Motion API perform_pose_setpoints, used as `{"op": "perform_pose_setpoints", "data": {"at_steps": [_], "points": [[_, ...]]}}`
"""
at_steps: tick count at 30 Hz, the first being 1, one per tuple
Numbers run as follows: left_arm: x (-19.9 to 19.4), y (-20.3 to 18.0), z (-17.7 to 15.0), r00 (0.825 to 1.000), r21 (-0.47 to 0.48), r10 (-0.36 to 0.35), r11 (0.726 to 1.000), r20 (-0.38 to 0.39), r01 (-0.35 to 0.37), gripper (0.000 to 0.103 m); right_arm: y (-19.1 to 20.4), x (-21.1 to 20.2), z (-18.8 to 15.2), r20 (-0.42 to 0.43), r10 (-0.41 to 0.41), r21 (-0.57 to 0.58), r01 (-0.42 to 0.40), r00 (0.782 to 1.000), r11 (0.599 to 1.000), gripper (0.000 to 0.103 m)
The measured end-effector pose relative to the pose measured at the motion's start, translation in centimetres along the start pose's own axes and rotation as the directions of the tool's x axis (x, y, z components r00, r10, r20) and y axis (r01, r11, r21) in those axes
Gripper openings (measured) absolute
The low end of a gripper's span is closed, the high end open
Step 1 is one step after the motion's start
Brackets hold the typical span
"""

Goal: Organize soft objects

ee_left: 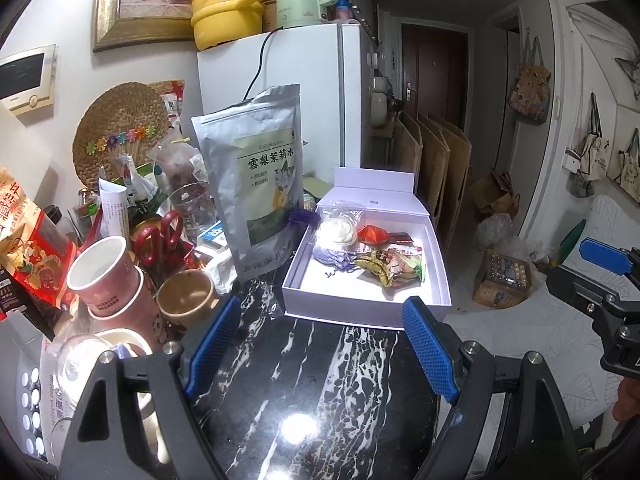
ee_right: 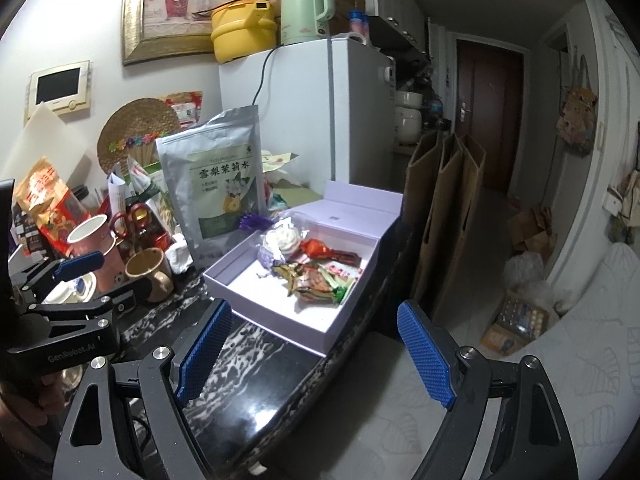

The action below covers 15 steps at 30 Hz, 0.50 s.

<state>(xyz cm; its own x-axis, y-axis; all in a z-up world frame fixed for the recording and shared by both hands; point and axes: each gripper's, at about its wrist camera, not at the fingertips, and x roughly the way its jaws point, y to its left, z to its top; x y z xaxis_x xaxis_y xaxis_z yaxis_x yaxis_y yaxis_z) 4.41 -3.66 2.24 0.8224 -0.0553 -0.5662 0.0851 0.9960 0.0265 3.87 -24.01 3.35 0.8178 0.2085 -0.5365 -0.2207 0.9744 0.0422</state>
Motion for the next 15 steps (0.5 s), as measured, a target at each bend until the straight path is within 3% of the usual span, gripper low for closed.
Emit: {"op": "perform_pose_setpoints", "data": {"at_steps": [15], "points": [[0.34,-0.17,-0.23,0.998,-0.004,-0.052,0.999,-0.022,0.052,0.083,0.53,0.11,0.01,-0.006,-0.007,-0.012,0.007,1.000,1.000,0.086]]}}
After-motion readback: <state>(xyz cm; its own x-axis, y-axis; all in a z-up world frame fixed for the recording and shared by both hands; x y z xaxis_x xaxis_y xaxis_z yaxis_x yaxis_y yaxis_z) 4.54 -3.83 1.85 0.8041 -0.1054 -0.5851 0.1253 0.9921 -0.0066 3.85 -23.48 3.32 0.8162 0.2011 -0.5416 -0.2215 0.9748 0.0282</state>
